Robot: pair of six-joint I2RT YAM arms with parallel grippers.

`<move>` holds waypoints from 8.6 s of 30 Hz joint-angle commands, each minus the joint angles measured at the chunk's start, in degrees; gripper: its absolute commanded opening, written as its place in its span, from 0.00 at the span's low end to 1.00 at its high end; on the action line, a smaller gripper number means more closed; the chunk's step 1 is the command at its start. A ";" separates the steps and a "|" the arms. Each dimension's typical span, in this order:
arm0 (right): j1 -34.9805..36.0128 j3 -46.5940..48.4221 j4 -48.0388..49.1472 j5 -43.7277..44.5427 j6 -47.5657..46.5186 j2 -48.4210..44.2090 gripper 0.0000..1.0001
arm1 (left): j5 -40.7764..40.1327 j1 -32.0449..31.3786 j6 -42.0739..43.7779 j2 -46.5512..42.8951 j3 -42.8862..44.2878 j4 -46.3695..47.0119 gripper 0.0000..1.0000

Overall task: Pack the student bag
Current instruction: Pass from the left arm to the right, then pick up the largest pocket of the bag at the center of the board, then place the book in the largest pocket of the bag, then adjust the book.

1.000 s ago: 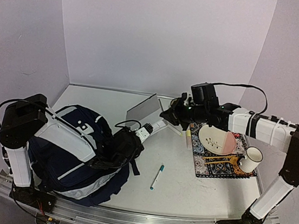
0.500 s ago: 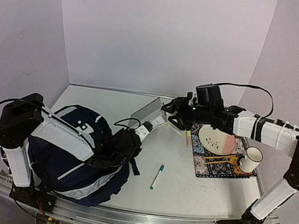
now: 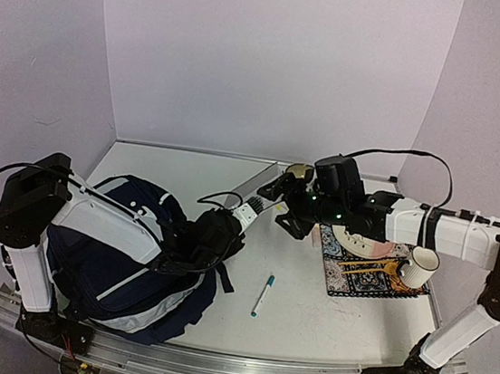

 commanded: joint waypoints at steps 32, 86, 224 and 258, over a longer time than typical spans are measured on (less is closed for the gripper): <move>0.90 4.11 3.65 8.27 9.27 5.58 0.38 | -3.57 -2.60 1.46 0.03 4.46 0.83 0.60; -3.93 -5.36 13.08 4.39 -0.20 -1.63 0.27 | 47.04 -2.97 -39.07 -15.63 10.59 -74.75 0.54; 3.38 20.44 12.41 -38.30 -8.24 25.06 0.27 | 46.28 14.34 -17.22 -15.38 46.47 -65.31 0.00; 0.76 7.70 -1.60 -20.48 -24.78 11.98 0.78 | 39.75 14.43 -31.21 -17.76 32.26 -56.51 0.00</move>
